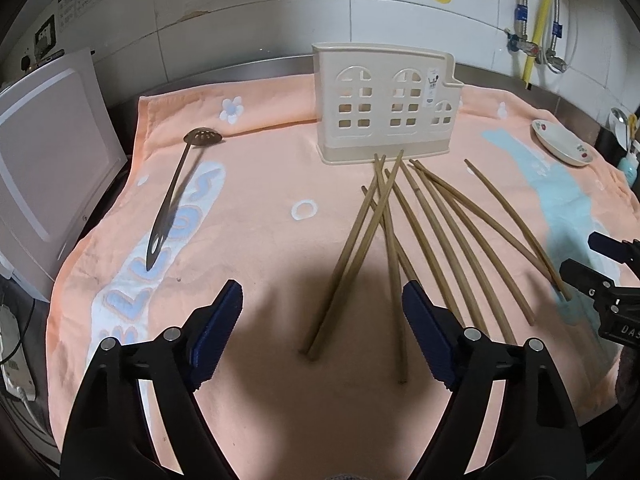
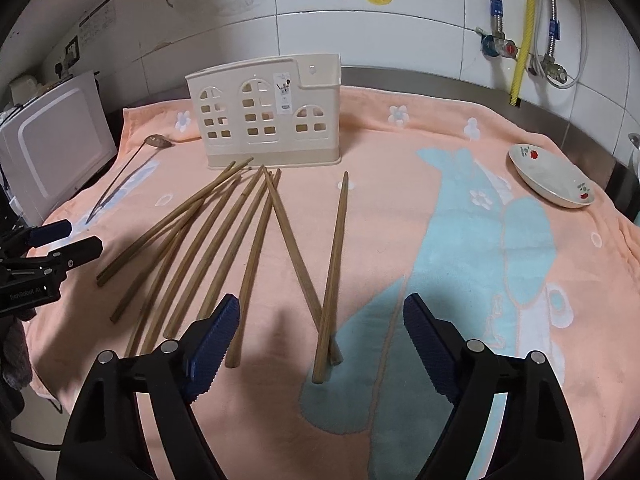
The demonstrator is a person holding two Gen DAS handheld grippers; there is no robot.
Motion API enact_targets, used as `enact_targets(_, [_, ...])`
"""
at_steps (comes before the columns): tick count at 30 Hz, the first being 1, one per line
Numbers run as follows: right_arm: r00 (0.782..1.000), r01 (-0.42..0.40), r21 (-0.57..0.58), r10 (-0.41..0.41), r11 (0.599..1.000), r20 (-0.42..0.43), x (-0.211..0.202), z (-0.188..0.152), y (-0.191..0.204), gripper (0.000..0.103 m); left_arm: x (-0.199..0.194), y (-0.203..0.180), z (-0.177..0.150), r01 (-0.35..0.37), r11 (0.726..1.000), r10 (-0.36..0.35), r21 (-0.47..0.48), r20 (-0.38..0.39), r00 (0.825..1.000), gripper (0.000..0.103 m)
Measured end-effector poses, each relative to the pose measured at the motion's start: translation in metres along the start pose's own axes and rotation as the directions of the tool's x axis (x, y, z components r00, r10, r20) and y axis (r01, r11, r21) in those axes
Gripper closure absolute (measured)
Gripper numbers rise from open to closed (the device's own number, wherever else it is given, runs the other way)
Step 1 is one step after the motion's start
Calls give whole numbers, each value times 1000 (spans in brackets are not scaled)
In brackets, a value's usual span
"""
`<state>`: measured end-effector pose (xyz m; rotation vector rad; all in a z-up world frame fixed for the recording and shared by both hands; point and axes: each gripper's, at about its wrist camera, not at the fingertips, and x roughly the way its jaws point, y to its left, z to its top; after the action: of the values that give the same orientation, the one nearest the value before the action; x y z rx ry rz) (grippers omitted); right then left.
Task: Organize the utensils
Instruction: 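Move both tools forward over the loose wooden chopsticks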
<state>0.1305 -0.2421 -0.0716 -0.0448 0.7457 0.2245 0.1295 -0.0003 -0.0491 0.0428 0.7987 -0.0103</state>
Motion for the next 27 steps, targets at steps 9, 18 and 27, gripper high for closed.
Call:
enact_targets(9, [999,-26,28,27,999,-27,11,-1,-3,32,14,0,0,8,1000,-8,7,-27,1000,30])
enact_targets(18, [998,-39,25,40,999,-42,20,2,0,43,24,1,1,25,1000,-24,13,-45,999,37])
enact_targets(27, [996,-66,54,69,996,-59,30,-2,-4,58,31,4,-2,65,998,-64,15,-67,996,53])
